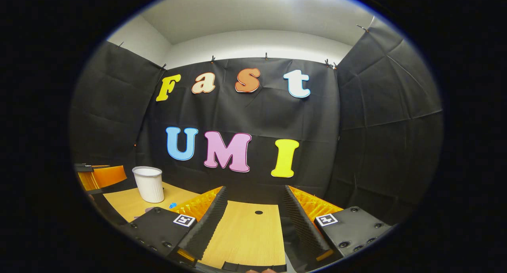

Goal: Pick up the small broom and dustpan from the desktop, sweep the trash into the dustpan with the broom, and then empty the trash into the garbage bin.

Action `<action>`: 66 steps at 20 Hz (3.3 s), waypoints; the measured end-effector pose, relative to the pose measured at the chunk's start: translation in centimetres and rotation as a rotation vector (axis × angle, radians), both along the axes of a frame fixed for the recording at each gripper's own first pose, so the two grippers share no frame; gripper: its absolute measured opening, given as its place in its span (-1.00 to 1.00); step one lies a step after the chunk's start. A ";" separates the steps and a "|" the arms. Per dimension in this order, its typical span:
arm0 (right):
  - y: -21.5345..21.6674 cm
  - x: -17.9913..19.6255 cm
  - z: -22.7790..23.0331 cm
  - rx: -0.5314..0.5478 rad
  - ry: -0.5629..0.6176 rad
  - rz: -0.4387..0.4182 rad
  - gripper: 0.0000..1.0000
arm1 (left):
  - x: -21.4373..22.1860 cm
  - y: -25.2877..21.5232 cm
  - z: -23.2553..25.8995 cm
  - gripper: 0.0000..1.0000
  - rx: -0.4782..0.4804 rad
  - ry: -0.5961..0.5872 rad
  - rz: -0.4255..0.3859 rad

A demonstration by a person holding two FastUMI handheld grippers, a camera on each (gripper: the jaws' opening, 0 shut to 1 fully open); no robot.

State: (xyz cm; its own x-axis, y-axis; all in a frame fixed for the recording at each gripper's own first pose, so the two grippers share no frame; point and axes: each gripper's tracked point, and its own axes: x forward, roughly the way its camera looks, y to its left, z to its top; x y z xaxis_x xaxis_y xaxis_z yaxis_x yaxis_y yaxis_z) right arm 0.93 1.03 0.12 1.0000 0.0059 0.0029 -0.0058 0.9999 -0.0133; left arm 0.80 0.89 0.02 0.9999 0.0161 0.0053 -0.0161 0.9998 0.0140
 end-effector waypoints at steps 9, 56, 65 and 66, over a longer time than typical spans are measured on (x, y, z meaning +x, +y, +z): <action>0.3 0.1 0.0 -0.004 0.000 0.004 0.89 | 0.4 0.2 -0.2 0.63 0.007 0.010 0.000; 35.0 13.5 -44.1 0.244 1.410 0.096 0.89 | 17.7 35.4 -33.4 0.69 -0.038 1.444 0.117; 35.9 11.9 -47.4 0.214 1.675 0.074 0.89 | 19.8 36.1 -36.3 0.69 0.018 1.599 0.131; 36.0 11.7 -47.5 0.212 1.688 0.074 0.89 | 19.6 35.9 -36.6 0.68 0.011 1.621 0.131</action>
State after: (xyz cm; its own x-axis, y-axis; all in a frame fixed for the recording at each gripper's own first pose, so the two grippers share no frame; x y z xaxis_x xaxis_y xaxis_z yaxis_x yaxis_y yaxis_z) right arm 12.67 37.03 -47.39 -0.1110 0.1884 -0.9758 0.0846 0.9801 0.1796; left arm 20.38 36.74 -36.53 -0.0515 0.1038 -0.9933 -0.0581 0.9926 0.1068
